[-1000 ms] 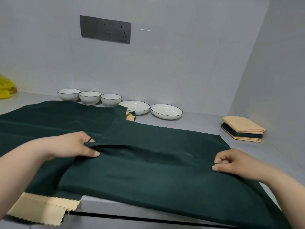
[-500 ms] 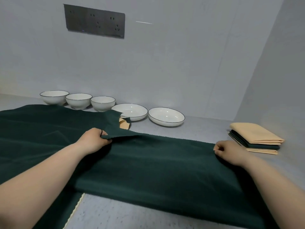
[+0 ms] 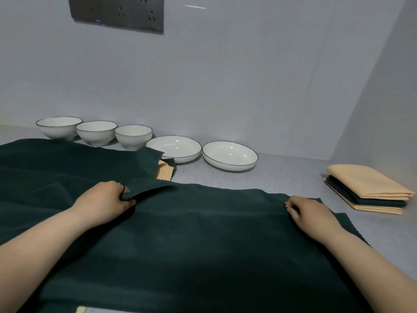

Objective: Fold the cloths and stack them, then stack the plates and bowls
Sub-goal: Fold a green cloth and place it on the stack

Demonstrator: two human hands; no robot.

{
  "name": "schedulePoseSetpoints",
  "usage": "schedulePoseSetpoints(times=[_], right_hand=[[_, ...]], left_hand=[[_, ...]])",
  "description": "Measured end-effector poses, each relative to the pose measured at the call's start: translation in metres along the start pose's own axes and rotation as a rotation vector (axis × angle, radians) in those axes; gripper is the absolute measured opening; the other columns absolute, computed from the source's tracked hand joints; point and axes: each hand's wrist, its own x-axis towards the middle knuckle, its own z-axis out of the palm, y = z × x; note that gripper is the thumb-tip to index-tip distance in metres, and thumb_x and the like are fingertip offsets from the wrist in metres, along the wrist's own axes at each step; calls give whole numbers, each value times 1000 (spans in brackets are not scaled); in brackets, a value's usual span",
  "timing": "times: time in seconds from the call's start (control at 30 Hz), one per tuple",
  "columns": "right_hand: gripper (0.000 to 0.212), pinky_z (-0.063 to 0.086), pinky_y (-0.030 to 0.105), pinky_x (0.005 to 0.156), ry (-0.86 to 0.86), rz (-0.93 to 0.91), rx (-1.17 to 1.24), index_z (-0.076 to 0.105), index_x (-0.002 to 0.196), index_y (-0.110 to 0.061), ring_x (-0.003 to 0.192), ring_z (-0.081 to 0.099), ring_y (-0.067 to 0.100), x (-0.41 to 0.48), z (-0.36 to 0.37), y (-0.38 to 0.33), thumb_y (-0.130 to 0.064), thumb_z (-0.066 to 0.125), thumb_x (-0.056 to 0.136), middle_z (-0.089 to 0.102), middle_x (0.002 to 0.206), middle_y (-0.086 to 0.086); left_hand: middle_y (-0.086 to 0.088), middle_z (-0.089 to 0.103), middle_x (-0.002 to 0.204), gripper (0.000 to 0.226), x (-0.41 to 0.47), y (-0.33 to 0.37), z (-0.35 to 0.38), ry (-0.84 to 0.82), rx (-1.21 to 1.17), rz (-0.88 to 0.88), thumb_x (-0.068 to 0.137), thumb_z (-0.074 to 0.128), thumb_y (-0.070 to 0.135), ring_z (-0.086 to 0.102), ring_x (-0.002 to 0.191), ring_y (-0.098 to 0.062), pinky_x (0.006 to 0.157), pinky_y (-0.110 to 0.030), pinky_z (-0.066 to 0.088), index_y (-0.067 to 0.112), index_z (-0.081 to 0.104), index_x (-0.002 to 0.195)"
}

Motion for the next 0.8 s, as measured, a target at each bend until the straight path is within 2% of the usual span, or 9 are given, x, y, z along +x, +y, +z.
schedulePoseSetpoints(times=[0.1,0.2,0.33,0.4,0.47,0.53,0.6,0.67,0.8], right_hand=[[10,37,25,68,-28,-45,-10,45,87,-24,87,54,17,-14,-4,1,-21,42,96,62,98,-3],[13,35,24,65,-74,-62,-17,46,83,-23,79,49,15,-17,-11,0,-20,42,95,55,85,-5],[15,37,26,69,-128,-21,14,47,80,-18,82,48,17,-2,-18,-4,-14,41,93,53,86,-1],[13,36,25,72,-111,-13,-10,48,83,-16,86,46,18,6,-19,-7,-12,40,93,50,91,1],[13,37,25,78,-85,-4,-44,48,87,-16,94,46,19,14,-18,-10,-12,38,93,47,100,4],[15,37,26,82,-79,11,-74,51,92,-16,104,48,23,19,-16,-12,-11,37,93,52,110,7],[18,38,26,82,-81,37,-84,54,95,-14,106,50,23,21,-12,-13,-11,36,93,57,114,8],[24,40,28,85,-82,62,-80,57,104,-10,107,51,24,23,-8,-15,-11,36,93,59,115,9],[23,39,27,78,-59,87,-57,56,103,-9,104,52,24,25,0,-15,-10,36,93,59,115,7]], left_hand=[[0,62,73,15,-17,-7,-5,-3,-23,-20,86,61,26,58,75,-18,62,-26,42,15,67,77],[2,62,69,14,-22,-8,-12,-20,-80,-34,85,64,22,56,68,-13,56,-21,41,16,65,72],[3,60,77,8,-14,3,-13,-1,-72,-58,87,60,24,56,82,-21,69,-25,40,17,65,89],[-2,63,105,25,-10,12,-13,66,10,-84,89,56,28,56,103,-25,84,-28,43,18,60,112],[-1,47,138,47,-14,25,-13,159,119,-45,90,53,32,45,126,-22,101,-31,35,22,42,135],[3,33,148,58,-27,43,-9,200,107,81,91,51,35,36,134,-19,108,-30,28,24,28,143],[5,27,152,58,-46,66,5,122,87,264,93,46,39,29,138,-16,114,-29,21,26,23,145],[6,13,156,58,-65,84,25,-50,94,395,95,37,43,13,144,-11,117,-28,7,28,15,147],[6,-5,157,59,-72,91,54,-245,137,418,98,25,47,-7,144,-7,116,-27,-6,26,4,149]])
